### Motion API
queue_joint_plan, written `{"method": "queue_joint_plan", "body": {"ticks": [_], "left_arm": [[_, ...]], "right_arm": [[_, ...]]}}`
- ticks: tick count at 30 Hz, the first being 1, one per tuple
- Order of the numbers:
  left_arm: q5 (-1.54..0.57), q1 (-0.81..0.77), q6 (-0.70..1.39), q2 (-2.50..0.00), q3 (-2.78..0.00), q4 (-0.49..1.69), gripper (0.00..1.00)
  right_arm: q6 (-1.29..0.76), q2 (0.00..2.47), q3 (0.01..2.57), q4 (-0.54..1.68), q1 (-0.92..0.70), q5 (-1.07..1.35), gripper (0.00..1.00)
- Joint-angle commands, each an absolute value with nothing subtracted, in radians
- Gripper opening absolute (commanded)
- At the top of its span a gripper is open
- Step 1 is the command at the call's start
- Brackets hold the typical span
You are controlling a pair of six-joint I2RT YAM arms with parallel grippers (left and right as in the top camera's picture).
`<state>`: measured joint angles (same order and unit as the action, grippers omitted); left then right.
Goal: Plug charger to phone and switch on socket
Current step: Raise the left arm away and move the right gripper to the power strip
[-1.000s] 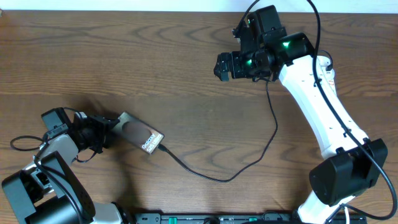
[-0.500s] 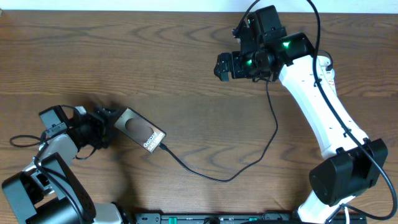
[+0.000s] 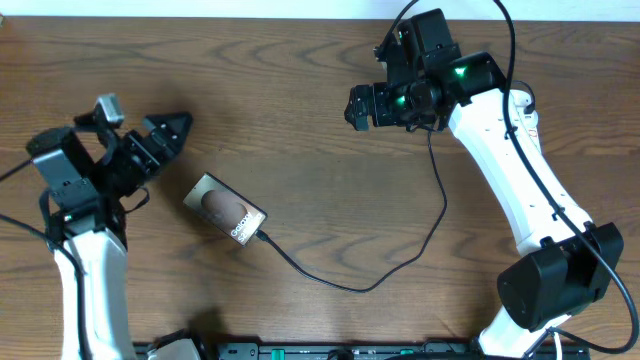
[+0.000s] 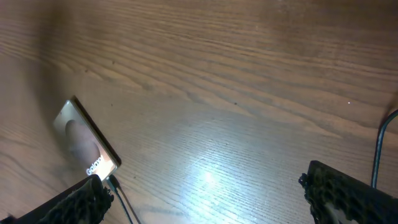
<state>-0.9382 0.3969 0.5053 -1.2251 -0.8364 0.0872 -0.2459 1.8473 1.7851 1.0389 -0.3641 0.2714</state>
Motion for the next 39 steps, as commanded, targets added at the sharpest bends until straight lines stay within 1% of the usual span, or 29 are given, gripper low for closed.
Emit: {"method": "queue_joint_plan", "body": {"ticks": [1, 4, 7, 12, 16, 20, 29, 35, 39], "left_arm": [[-0.77, 0.32, 0.423, -1.186, -0.884, 0.178, 0.93], [-0.542, 0.221, 0.35, -1.193, -0.96, 0.343, 0.93], [-0.348, 0.116, 0.322, -1.207, -1.024, 0.429, 0.93], [-0.226, -0.016, 0.322, -1.208, -1.076, 0.432, 0.93], [-0.137, -0.084, 0.322, -1.208, -1.079, 0.433, 0.93], [-0.118, -0.118, 0.322, -1.208, -1.079, 0.432, 0.93], [-0.118, -0.12, 0.322, -1.208, -1.077, 0.434, 0.93], [-0.118, -0.12, 0.322, -1.213, -1.075, 0.437, 0.93], [-0.119, -0.12, 0.323, -1.224, -1.068, 0.437, 0.93]], "right_arm": [[-0.258, 1.846, 1.796, 1.041, -0.37, 0.24, 0.99], [-0.258, 1.846, 1.796, 1.042, -0.367, 0.216, 0.99], [-0.258, 1.846, 1.796, 1.044, -0.356, 0.199, 0.99], [-0.258, 1.845, 1.798, 1.058, -0.309, 0.131, 0.99], [-0.258, 1.843, 1.811, 1.09, -0.225, 0.086, 0.99], [-0.258, 1.843, 1.842, 1.127, -0.102, 0.077, 0.99], [-0.241, 1.844, 1.856, 1.122, 0.188, 0.077, 0.99], [-0.108, 1.849, 1.843, 1.061, 0.323, 0.081, 0.99], [0.021, 1.876, 1.816, 1.008, 0.363, 0.089, 0.99]]}}
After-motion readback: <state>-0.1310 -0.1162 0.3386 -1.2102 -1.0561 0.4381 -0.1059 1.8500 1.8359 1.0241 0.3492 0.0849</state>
